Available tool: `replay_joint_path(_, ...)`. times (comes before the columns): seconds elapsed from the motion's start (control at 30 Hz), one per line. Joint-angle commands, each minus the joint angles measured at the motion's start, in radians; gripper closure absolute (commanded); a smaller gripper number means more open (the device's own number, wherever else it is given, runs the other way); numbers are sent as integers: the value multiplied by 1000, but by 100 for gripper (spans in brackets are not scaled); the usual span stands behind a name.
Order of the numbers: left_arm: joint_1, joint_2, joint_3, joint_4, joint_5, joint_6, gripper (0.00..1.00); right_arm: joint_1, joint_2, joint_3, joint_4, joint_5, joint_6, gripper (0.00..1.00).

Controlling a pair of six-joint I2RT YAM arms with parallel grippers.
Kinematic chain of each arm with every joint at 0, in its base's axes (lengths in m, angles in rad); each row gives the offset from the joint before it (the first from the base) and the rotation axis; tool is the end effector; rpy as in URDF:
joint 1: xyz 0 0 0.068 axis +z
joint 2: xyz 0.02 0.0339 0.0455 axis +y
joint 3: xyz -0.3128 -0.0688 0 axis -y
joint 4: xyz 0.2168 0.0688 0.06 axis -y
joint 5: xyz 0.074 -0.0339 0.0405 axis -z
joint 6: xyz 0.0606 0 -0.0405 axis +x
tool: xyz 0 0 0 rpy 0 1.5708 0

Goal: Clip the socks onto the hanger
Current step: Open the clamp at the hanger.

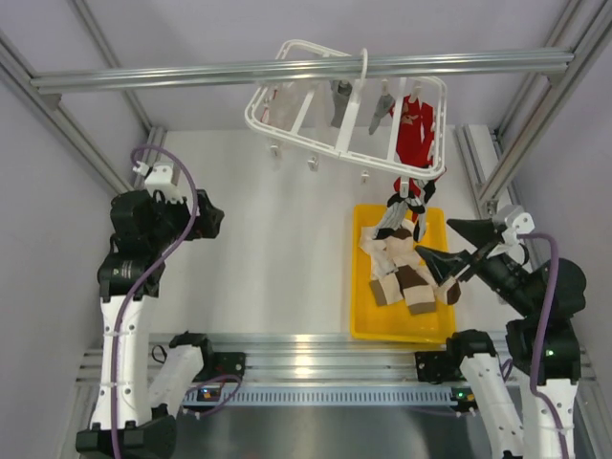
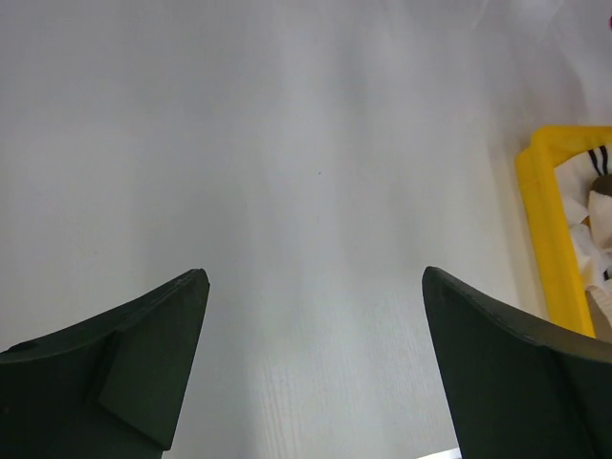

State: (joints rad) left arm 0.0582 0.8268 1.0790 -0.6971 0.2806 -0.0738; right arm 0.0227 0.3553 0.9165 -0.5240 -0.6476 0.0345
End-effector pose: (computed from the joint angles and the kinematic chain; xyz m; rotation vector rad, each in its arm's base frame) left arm 0.1233 -0.0096 0.3989 0.0460 2.0086 -0.2925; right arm -0.0002 0.0366 0.3930 -0.5064 1.4820 0.5401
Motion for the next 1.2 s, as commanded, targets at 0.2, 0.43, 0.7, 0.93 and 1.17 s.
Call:
replay_joint_path(0.2, 5, -74, 21, 246, 189, -182, 2, -1, 193, 5, 445, -102, 263, 18)
replay_joint_path(0.43, 3, -37, 16, 294, 227, -259, 3, 335, 327, 84, 441, 196, 134, 25)
replay_joint_path(0.7, 3, -54, 21, 323, 261, -259, 3, 384, 340, 91, 440, 586, 111, 39)
replay_joint_path(0.93, 3, -68, 12, 370, 299, -235, 4, 364, 304, 94, 420, 761, 77, 48)
replay_joint_path(1.17, 3, -60, 16, 406, 333, -216, 4, 315, 300, 122, 368, 778, 28, 48)
